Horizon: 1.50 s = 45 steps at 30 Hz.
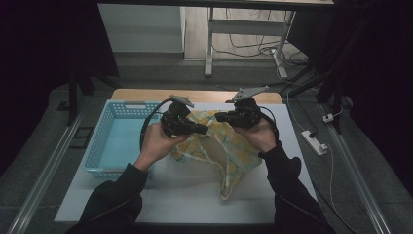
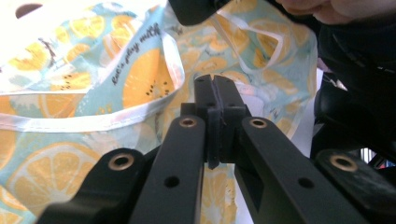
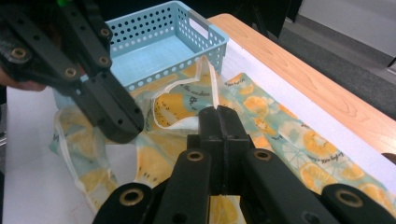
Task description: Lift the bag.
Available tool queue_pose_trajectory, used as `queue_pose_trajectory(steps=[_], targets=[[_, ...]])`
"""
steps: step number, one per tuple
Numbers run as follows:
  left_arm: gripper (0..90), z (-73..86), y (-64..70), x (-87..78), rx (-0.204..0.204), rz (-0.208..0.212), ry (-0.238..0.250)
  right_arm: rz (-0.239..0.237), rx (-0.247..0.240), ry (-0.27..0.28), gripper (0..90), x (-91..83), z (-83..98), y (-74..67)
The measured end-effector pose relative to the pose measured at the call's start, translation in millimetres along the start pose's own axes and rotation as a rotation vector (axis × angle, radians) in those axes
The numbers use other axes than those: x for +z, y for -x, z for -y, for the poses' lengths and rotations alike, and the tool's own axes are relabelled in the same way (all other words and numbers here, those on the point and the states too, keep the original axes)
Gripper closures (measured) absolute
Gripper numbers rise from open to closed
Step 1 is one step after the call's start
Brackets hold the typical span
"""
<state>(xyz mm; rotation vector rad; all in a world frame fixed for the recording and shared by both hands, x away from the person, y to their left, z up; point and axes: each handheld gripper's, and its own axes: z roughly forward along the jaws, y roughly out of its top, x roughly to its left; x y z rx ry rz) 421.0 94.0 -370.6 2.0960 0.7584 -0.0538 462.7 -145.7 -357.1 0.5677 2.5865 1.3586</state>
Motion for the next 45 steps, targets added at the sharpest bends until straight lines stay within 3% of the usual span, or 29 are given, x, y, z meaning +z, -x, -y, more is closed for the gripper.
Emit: queue_pose_trajectory(steps=[6,22,34,45], targets=[[90.0,-9.3,-4.1,-12.0,-0.007,0.022,0.034,0.000,-0.009,0.009,90.0,-8.5,-9.7,-3.1],[90.0,-37.1,-2.7,-47.4,0.005,0.016,0.097,-0.014,-0.037,0.038,90.0,-25.6,-35.9,-11.4],[90.0,-52.2,-5.3,-72.9,0.001,-0.005,0.149,0.012,-0.062,0.053,90.0,-36.4,-54.4,-16.4],[90.0,-72.1,2.8,-94.6,0.016,-0.017,0.202,0.047,-0.091,0.085,90.0,-53.4,-76.2,-19.5]])
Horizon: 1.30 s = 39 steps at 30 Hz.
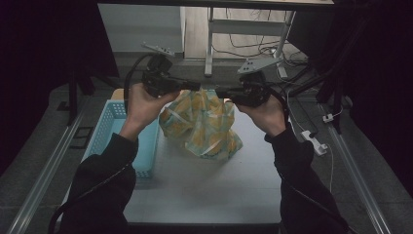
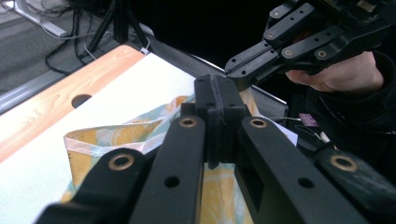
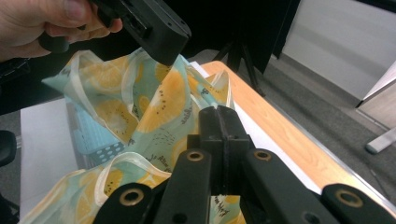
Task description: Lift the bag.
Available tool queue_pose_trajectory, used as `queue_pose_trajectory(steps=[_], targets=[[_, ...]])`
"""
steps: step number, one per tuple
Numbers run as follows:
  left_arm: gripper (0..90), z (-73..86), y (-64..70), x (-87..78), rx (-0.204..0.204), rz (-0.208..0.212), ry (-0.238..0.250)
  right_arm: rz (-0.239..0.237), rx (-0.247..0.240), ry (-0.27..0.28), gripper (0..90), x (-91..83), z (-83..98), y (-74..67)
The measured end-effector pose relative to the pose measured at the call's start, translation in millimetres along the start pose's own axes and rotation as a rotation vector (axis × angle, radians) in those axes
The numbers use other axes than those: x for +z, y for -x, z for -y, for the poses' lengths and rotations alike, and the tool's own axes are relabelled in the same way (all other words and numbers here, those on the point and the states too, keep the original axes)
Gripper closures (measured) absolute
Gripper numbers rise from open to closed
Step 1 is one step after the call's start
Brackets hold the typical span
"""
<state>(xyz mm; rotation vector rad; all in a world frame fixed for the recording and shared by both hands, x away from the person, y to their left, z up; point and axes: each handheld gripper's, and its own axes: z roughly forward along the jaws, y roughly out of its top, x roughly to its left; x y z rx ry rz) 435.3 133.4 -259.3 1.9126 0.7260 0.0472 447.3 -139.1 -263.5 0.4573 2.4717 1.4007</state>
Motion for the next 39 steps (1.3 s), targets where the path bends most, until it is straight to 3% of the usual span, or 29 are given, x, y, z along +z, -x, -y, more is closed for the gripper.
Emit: queue_pose_trajectory(steps=[13,17,25,39], targets=[[90.0,-27.2,7.2,-18.2,0.026,-0.028,0.082,0.055,-0.045,0.039,90.0,-22.2,-30.8,-1.4],[90.0,-30.2,8.6,-17.4,0.043,-0.070,0.073,0.074,-0.056,0.041,90.0,-23.8,-35.7,-2.0],[90.0,-22.6,-3.1,-5.4,0.035,-0.117,0.055,0.079,-0.032,0.018,90.0,-9.2,-21.1,5.4],[89.6,4.5,-26.8,29.8,0.031,-0.170,-0.045,0.074,0.024,-0.023,90.0,27.7,19.6,20.2]])
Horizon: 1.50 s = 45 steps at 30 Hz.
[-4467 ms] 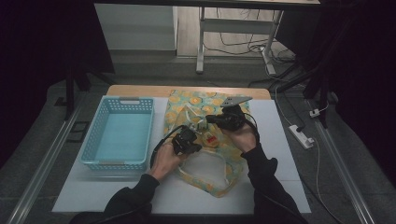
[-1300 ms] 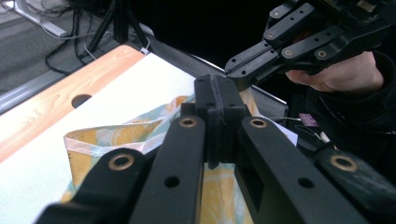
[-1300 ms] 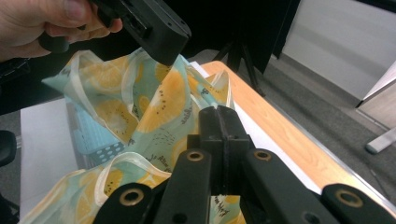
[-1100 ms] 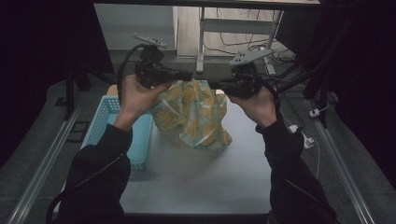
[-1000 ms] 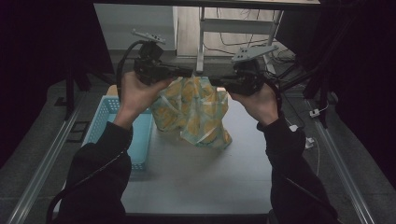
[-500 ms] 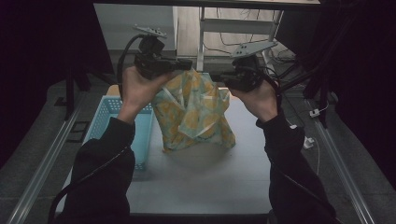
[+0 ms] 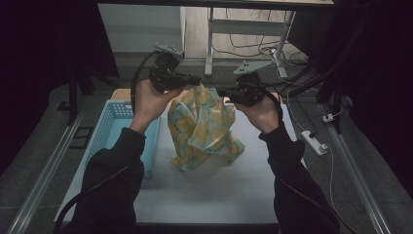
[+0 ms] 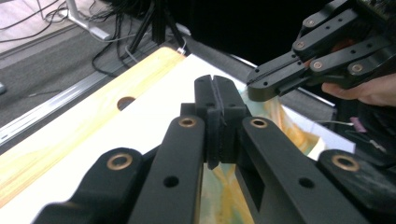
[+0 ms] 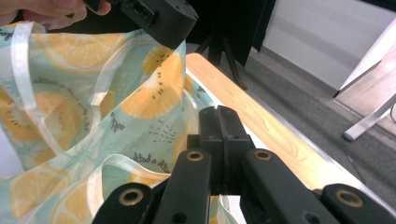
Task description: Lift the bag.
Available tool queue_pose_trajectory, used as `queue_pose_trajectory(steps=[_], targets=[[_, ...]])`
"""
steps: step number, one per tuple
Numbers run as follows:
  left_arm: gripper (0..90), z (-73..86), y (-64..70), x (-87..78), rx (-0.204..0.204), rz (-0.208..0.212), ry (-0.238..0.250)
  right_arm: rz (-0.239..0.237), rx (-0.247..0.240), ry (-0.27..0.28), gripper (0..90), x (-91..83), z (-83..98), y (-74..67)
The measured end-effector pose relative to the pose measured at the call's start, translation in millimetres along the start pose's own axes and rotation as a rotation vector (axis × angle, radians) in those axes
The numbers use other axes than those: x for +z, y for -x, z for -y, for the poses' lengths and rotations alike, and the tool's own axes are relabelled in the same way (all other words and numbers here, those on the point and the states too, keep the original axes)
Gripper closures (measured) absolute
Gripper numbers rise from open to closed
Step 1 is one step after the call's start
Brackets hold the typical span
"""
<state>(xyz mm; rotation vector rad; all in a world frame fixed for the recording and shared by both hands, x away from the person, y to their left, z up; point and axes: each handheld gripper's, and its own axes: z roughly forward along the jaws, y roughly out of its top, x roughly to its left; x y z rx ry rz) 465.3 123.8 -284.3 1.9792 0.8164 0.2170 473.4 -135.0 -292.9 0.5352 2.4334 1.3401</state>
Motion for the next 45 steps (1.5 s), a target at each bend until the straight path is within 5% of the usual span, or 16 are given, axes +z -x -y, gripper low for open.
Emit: queue_pose_trajectory(steps=[11,20,29,45], targets=[[88.1,23.5,-12.9,24.2,-0.019,-0.015,-0.045,-0.027,0.046,-0.043,89.7,23.2,22.1,5.8],[44.0,41.6,-14.1,-1.0,-0.015,-0.008,0.036,-0.059,0.096,0.021,64.1,7.2,31.7,4.8],[18.9,106.6,-6.1,-38.9,-0.035,-0.045,0.071,-0.031,0.106,0.020,40.9,-13.9,65.3,-5.8],[3.4,208.5,16.7,-69.5,-0.078,-0.055,0.076,-0.013,0.184,0.026,22.7,-43.8,123.9,-24.5]])
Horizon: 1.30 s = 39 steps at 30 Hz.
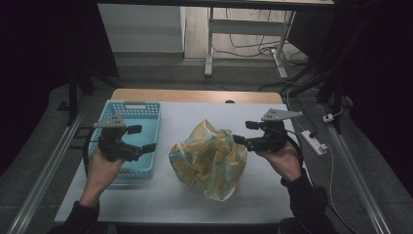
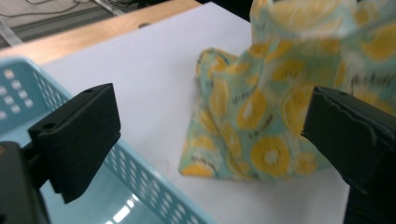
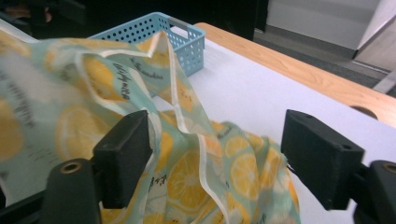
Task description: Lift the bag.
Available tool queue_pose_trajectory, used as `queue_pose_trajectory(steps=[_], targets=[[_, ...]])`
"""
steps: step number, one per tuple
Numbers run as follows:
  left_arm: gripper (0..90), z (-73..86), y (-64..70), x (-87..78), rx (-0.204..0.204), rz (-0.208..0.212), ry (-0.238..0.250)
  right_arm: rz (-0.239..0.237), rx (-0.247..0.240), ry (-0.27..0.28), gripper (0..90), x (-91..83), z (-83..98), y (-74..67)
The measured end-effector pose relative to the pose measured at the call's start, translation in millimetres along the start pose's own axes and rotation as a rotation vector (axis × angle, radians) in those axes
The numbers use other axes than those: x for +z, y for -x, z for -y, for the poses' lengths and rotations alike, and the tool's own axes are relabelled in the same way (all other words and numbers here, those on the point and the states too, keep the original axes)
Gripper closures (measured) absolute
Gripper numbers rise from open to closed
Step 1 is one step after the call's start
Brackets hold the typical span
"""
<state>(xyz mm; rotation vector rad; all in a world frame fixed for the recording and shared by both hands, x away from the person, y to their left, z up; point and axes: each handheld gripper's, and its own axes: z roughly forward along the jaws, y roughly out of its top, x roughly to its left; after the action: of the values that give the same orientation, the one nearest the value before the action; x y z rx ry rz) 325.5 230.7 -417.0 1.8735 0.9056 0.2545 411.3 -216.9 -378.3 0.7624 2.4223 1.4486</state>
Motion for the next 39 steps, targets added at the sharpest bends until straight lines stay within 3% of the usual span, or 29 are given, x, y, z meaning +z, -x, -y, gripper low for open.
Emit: queue_pose_trajectory(steps=[7,17,26,33,35,39], targets=[[0.0,32.9,12.7,-13.7,0.012,-0.040,-0.011,0.033,0.012,-0.030,14.2,-12.7,29.0,-6.3],[0.0,77.9,25.5,-30.8,-0.031,-0.094,-0.026,0.121,0.031,-0.060,0.8,-35.0,84.2,-12.0],[0.0,117.0,34.1,-38.6,-0.078,-0.167,-0.067,0.193,0.111,-0.065,0.0,-60.0,131.1,-17.3],[0.0,138.3,36.6,-37.6,-0.107,-0.191,-0.114,0.257,0.163,-0.102,0.0,-71.2,167.6,-21.7],[0.0,143.9,36.2,-36.6,-0.114,-0.206,-0.140,0.271,0.171,-0.125,0.0,-73.3,175.5,-21.9],[0.0,150.0,36.3,-37.4,-0.121,-0.235,-0.164,0.293,0.190,-0.114,0.0,-80.5,178.7,-23.9]])
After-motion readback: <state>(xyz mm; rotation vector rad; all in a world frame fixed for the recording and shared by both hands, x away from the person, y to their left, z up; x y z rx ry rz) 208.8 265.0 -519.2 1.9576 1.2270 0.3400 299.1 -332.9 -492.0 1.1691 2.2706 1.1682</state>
